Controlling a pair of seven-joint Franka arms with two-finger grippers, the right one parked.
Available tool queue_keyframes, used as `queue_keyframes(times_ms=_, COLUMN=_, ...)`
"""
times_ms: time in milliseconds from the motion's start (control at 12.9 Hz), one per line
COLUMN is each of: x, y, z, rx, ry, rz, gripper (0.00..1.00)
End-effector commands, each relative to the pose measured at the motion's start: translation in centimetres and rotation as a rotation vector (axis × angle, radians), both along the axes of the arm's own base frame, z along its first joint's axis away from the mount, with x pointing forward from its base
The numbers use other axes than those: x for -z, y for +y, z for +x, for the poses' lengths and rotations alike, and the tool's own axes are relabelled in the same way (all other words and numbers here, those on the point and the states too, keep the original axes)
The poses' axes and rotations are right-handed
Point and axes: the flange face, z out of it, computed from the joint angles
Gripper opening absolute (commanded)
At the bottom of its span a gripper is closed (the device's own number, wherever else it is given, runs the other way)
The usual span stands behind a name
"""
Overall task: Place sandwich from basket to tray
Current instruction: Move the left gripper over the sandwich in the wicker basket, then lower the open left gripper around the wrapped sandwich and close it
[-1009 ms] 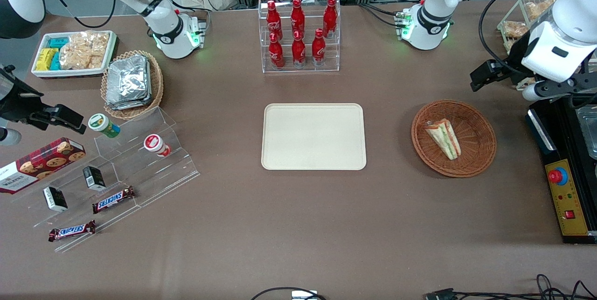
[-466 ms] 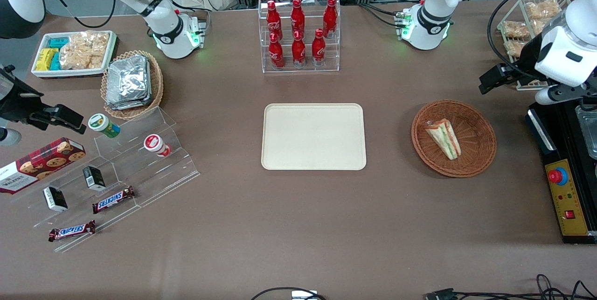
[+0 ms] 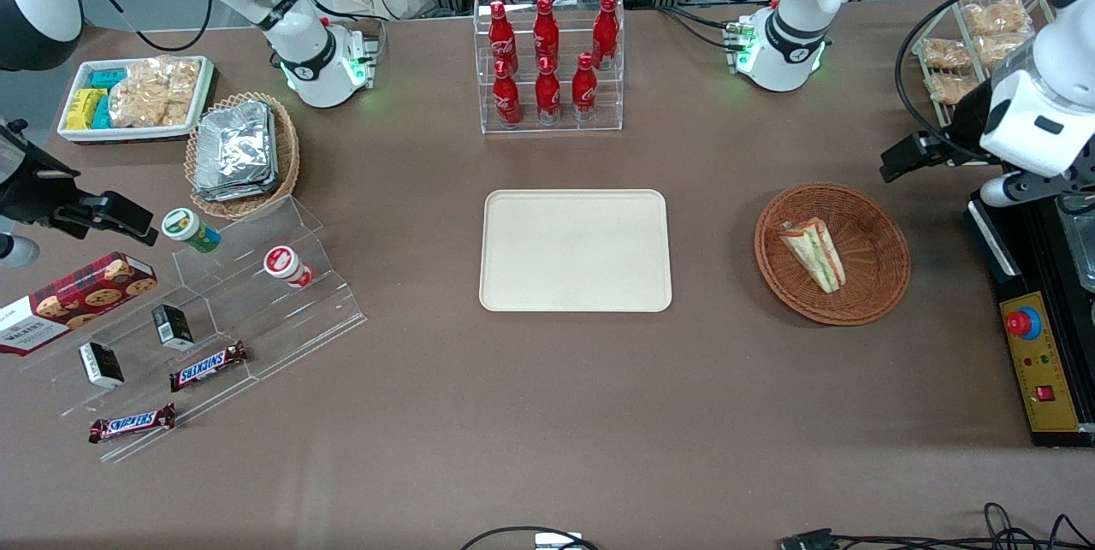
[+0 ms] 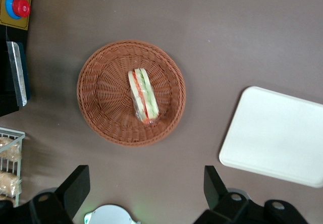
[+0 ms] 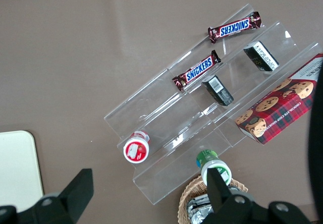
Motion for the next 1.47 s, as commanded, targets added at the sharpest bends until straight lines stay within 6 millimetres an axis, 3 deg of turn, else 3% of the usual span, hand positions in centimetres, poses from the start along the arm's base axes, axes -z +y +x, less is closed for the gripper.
queue_keyframes(times_ms=0, x=4.2, y=1.5, z=-2.0, rx=-0.027, ry=-0.039, rz=0.021, gripper=1.0)
queue_keyframes(times_ms=233, x=10.4, y=1.0, z=-2.4, rx=-0.03, ry=-0.047, rz=0.023, gripper=1.0)
queue_keyframes(times_ms=388, x=16.1, y=1.1, z=-3.6, rx=-0.031, ry=-0.075, rz=0.024, gripper=1.0)
queue_keyframes(times_ms=931, x=30.1, y=1.4, z=-6.0, rx=-0.047, ry=-0.101, rz=-0.002, gripper=1.0)
queue_keyframes(times_ms=1164, x=34.1, y=1.4, z=-5.9, rx=-0.051, ry=-0.069, rz=-0.019, gripper=1.0)
queue_keyframes(times_ms=1397, x=34.7, y=1.4, z=-5.8, rx=-0.052, ry=-0.062, rz=-0.023, gripper=1.0)
